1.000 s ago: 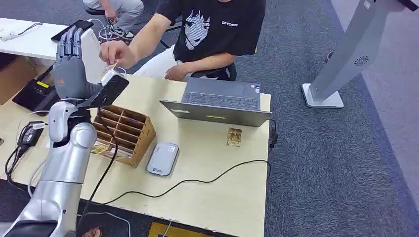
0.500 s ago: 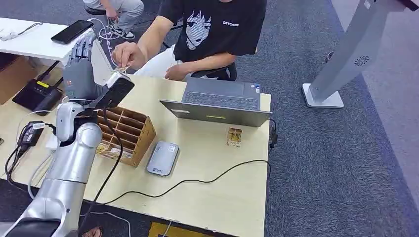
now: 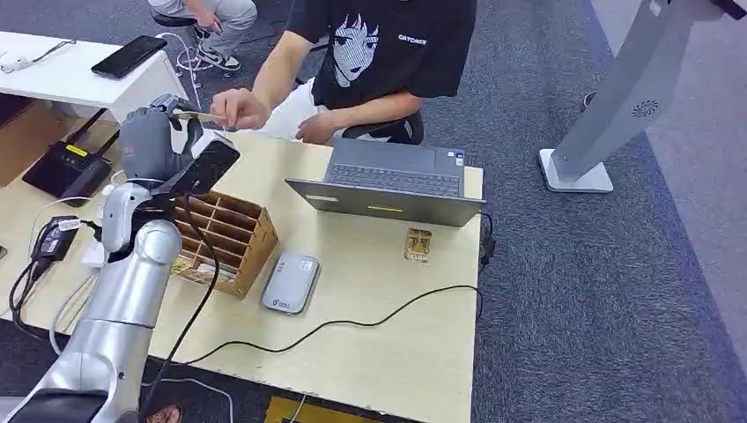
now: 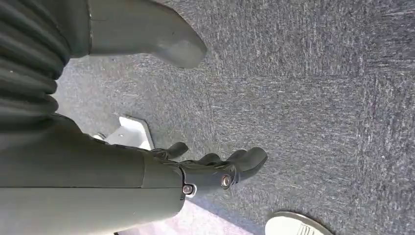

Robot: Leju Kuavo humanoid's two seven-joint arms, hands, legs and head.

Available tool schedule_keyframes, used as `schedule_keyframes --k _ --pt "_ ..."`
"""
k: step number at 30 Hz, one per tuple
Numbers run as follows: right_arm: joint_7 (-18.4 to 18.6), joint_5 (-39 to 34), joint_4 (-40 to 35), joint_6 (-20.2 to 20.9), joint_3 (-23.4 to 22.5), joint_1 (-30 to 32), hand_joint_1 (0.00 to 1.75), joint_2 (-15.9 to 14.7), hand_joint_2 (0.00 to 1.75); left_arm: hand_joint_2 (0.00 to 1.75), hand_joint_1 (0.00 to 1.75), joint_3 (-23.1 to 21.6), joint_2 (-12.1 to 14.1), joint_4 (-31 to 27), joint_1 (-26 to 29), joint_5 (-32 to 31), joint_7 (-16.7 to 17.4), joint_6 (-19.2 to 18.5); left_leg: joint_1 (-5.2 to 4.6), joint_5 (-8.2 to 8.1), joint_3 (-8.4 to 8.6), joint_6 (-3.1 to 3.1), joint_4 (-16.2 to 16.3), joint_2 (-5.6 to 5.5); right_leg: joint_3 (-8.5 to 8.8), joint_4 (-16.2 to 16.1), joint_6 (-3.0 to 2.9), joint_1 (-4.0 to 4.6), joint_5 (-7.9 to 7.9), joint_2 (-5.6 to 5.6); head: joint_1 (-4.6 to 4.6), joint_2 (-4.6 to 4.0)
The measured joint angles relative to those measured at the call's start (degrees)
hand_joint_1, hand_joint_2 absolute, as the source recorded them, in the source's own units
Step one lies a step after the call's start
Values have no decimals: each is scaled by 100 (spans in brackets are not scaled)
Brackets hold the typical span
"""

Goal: Pass the card to the sensor for recognition and then transmit it.

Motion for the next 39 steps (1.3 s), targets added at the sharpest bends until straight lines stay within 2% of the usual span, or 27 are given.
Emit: schedule_keyframes --k 11,14,16,19,24,30,33,39 --pt "-9 2 7 0 0 1 0 0 175 175 175 -111 -2 -15 4 46 7 -118 0 0 0 0 0 0 0 0 0 0 0 0 0 0" --pt "-7 0 9 0 0 0 0 0 175 175 175 -144 -2 -77 26 70 -4 -293 0 0 0 0 0 0 0 0 0 0 0 0 0 0" --pt "-7 -13 11 -6 -4 2 0 0 175 175 175 -256 0 -274 124 72 -37 -506 -1 0 0 0 0 0 0 0 0 -1 0 0 0 0" --pt "-4 -79 20 -20 -59 2 0 0 175 175 175 -656 4 -930 512 46 13 -815 -1 0 -5 0 0 -6 0 0 1 -1 -1 -3 2 0" --pt "-4 -136 24 -44 -144 8 0 4 175 175 175 -1102 53 -1642 902 72 68 -938 -5 -2 -7 2 0 -3 -4 -1 1 -3 -1 -1 0 0" --pt "-4 -186 24 -79 -236 13 0 15 175 175 175 -1508 280 -2443 1444 155 35 -1012 -4 -2 -6 2 -1 -3 -5 0 1 -2 -1 -2 -2 0" --pt "-2 -186 24 -79 -269 20 0 26 175 175 175 -1648 378 -2678 1636 155 33 -1012 -3 -1 -7 1 -1 -3 -6 0 1 -1 -2 -2 0 0" --pt "-2 -186 24 -79 -269 20 0 26 175 175 175 -1648 378 -2678 1639 155 33 -1012 -3 -1 -7 1 -1 -3 -6 0 1 -1 -2 -2 0 0"
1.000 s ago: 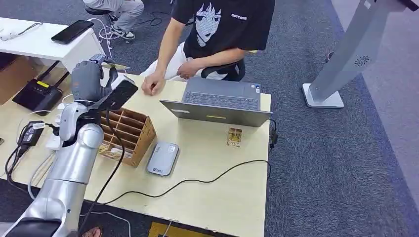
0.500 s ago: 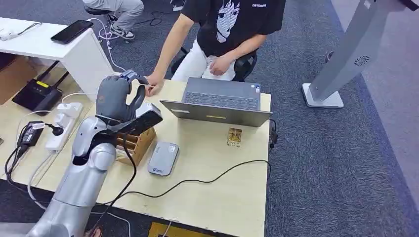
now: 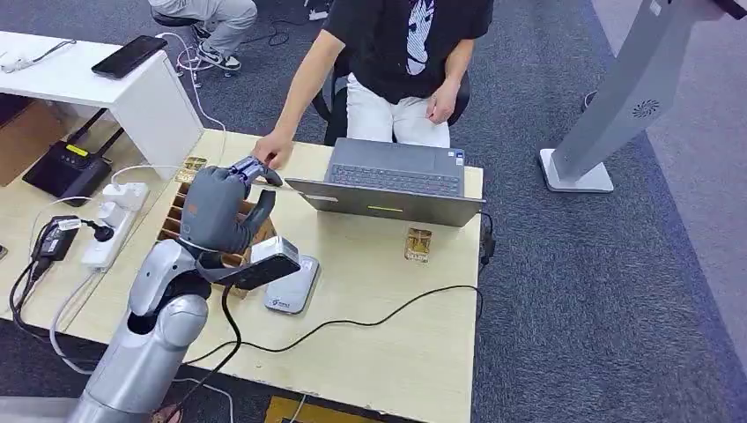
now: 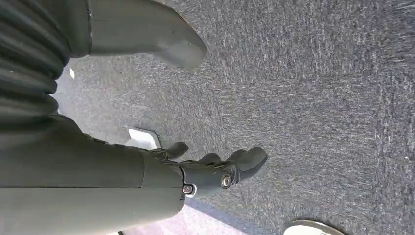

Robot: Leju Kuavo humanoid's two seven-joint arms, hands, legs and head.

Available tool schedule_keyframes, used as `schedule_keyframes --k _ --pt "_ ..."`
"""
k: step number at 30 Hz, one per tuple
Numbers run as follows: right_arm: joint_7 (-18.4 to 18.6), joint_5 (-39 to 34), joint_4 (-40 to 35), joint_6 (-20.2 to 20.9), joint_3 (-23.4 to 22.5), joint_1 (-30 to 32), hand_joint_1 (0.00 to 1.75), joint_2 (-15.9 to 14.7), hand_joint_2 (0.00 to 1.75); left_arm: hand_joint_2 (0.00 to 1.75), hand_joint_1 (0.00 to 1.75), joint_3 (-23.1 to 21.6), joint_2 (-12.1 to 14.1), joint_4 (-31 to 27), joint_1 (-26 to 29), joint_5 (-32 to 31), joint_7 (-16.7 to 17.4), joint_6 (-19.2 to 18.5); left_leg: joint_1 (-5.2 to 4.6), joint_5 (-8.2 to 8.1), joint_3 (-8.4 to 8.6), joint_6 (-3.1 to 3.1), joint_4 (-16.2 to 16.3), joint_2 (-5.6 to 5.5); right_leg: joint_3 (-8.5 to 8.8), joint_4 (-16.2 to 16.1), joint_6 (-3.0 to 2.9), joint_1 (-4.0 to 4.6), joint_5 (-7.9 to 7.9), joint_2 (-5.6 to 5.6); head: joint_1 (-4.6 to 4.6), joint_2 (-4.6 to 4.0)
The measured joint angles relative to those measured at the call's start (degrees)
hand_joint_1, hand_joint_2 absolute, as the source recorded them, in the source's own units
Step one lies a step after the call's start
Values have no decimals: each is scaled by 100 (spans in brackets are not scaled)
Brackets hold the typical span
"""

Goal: Pass the card to the sensor for recognition and then transmit it.

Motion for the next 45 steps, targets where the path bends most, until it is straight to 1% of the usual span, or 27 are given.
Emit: schedule_keyframes --k 6,10,12,13,15,19,22,27,40,43,45 --pt "0 0 0 -2 -6 0 0 4 175 175 175 -32 24 -43 35 0 0 0 0 0 0 0 0 0 0 0 0 0 0 0 0 0" --pt "0 -4 0 0 -20 0 0 22 175 175 175 -155 135 -214 200 -22 4 -11 -1 1 -1 -1 0 -1 2 0 0 -1 0 -1 0 2" --pt "22 -24 0 -35 -66 3 0 39 175 175 175 -253 326 -207 548 -203 243 -107 -1 0 -1 -1 0 0 -1 0 0 -1 0 0 0 2" --pt "72 63 0 -24 -66 3 0 55 175 175 175 -258 321 118 679 -352 387 48 0 1 -1 -1 0 -1 -2 0 0 0 0 0 0 0" --pt "63 101 0 -15 -66 3 0 61 175 175 175 -258 288 309 657 -429 413 158 -1 1 -1 -1 0 -1 -1 0 1 -1 0 -1 0 0" --pt "46 160 0 2 -63 -3 0 63 175 175 175 -256 155 840 583 -472 468 210 -1 2 -1 -1 1 -1 0 0 1 -1 1 -1 0 2" --pt "46 177 0 2 -63 -3 0 66 175 175 175 -256 85 1091 539 -492 470 232 -1 2 -1 -1 1 -1 0 0 2 -1 2 -2 0 0" --pt "46 179 0 2 -63 -3 0 66 175 175 175 -256 30 1307 504 -498 470 251 -1 1 -2 -1 1 -1 -1 0 2 -1 2 -2 0 0" --pt "46 181 0 2 -63 -2 0 66 175 175 175 -256 -24 1487 458 -503 472 271 -1 2 -2 -1 1 -1 -1 0 2 -1 2 -2 0 0" --pt "68 238 0 2 -57 -2 0 68 175 175 175 -253 -59 1583 434 -562 472 337 -1 2 -2 -1 1 -2 -1 0 2 -1 2 -2 0 2" --pt "101 310 0 11 -42 -3 0 68 175 175 175 -234 -131 1780 372 -641 470 415 -1 2 -2 -1 1 -2 -1 0 2 -1 2 -3 0 0"
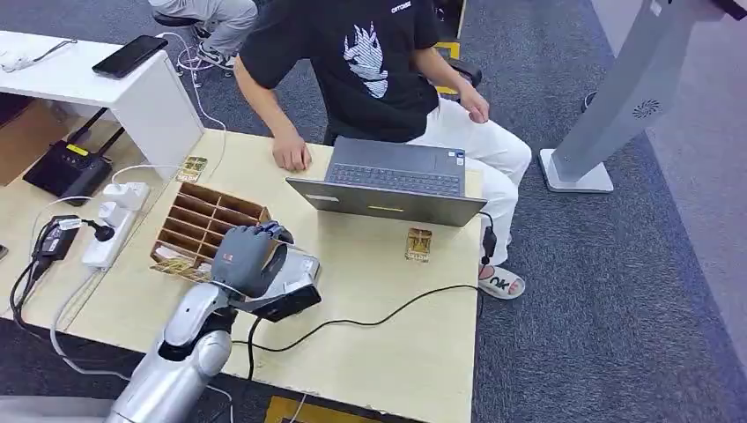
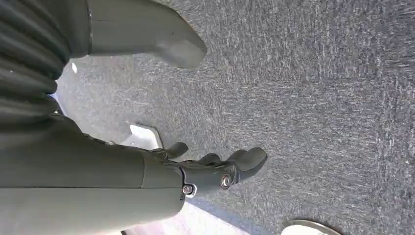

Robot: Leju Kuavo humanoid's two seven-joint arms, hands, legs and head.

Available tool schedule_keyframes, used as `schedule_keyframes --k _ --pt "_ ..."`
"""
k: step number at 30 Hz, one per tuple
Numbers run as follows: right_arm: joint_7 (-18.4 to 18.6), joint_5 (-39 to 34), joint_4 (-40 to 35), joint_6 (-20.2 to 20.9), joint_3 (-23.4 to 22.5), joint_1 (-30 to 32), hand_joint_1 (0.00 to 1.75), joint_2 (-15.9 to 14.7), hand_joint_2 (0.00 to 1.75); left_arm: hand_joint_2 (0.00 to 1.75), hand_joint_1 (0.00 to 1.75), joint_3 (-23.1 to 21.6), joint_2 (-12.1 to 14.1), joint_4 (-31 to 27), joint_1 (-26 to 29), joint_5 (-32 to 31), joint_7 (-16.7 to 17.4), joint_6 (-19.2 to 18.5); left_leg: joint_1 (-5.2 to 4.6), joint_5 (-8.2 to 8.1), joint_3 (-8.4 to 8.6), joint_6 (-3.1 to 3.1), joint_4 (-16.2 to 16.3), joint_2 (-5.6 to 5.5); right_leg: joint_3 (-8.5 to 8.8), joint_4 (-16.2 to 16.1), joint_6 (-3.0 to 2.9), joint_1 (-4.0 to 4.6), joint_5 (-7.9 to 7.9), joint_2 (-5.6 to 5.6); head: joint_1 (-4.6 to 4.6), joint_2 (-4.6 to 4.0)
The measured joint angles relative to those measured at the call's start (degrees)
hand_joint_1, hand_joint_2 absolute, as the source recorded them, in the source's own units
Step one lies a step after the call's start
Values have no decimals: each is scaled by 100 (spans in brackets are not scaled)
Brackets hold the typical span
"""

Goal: Pass the card to the sensor for recognition and then transmit it.

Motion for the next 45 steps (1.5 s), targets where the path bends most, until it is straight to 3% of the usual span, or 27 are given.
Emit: schedule_keyframes --k 9,13,18,34,45 --pt "-41 110 0 76 85 -13 0 0 175 175 175 37 -420 1145 -422 -98 -225 203 0 2 0 2 0 -1 1 0 2 0 2 -4 0 2" --pt "-11 112 0 79 90 -14 0 0 175 175 175 37 -507 1587 -505 -332 39 -110 0 1 0 2 0 2 0 0 1 0 2 2 0 0" --pt "-44 129 0 92 105 -16 0 0 175 175 175 37 -523 1942 -514 -367 81 -101 0 1 -1 2 0 0 -2 0 1 1 1 0 0 0" --pt "22 171 9 96 149 -15 0 0 175 175 175 37 -606 2594 -745 -544 151 -227 -1 5 9 6 -1 -4 15 0 2 0 2 -9 -2 0" --pt "15 169 9 120 149 -12 0 2 175 175 175 37 -606 2690 -820 -583 216 -195 0 13 15 7 -2 -4 21 1 2 0 4 -9 0 0"
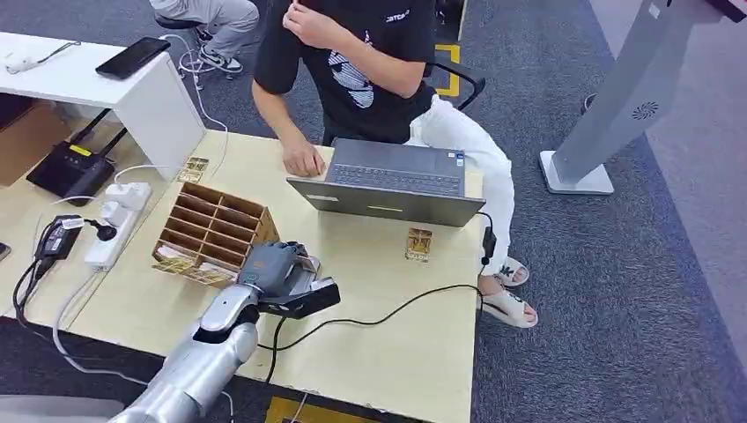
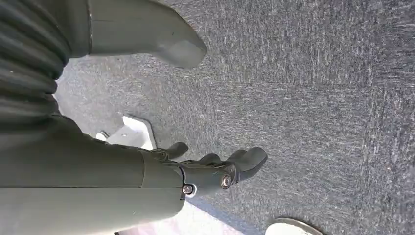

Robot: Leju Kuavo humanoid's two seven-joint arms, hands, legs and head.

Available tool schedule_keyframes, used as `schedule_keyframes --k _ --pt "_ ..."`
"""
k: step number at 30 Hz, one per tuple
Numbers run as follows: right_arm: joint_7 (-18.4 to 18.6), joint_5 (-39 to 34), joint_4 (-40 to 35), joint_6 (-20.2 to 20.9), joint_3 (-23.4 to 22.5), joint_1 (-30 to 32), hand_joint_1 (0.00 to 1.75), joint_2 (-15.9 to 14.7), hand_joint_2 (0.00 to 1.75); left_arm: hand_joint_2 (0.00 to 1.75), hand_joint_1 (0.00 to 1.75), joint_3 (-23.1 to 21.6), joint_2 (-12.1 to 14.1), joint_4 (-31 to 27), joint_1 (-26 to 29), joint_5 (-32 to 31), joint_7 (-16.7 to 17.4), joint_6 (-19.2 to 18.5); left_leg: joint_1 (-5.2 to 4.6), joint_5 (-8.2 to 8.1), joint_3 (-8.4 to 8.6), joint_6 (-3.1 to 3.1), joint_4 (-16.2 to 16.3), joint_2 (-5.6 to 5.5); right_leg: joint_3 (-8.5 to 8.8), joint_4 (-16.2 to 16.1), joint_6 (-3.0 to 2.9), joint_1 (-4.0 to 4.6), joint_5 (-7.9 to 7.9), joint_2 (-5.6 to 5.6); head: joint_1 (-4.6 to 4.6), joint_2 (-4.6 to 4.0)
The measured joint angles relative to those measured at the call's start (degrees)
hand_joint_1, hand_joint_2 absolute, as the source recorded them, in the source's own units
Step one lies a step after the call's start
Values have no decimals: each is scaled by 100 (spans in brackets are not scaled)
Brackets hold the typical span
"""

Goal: Pass the card to the sensor for recognition and then transmit it.

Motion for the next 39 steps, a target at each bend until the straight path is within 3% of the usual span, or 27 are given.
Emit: schedule_keyframes --k 6,13,19,30,36,39 --pt "-24 0 0 -4 -2 1 0 0 175 175 175 0 83 -210 0 184 -2 245 1 5 -3 -3 1 1 -7 1 1 1 6 1 0 0" --pt "-61 0 0 -26 -2 21 0 0 175 175 175 212 432 -1933 -277 750 -63 85 3 9 -23 -1 2 -6 -22 4 -4 1 11 -1 0 0" --pt "-63 2 0 -26 -2 20 0 7 175 175 175 306 566 -2722 -416 813 -79 22 2 8 -23 -1 2 -6 -23 3 -4 1 10 -1 0 0" --pt "-105 4 0 -26 -11 20 0 13 175 175 175 310 815 -3421 -971 855 77 -245 3 10 -24 -2 2 -6 -26 5 -5 1 12 0 0 2" --pt "-96 57 0 -26 -11 19 0 13 175 175 175 324 966 -3432 -1253 441 370 -44 3 10 -25 -2 2 -5 -27 5 -5 1 11 0 0 0" --pt "-96 61 0 -20 -11 18 0 13 175 175 175 415 992 -3274 -1474 573 396 -118 3 10 -25 -2 2 -5 -28 5 -5 1 11 0 0 0"
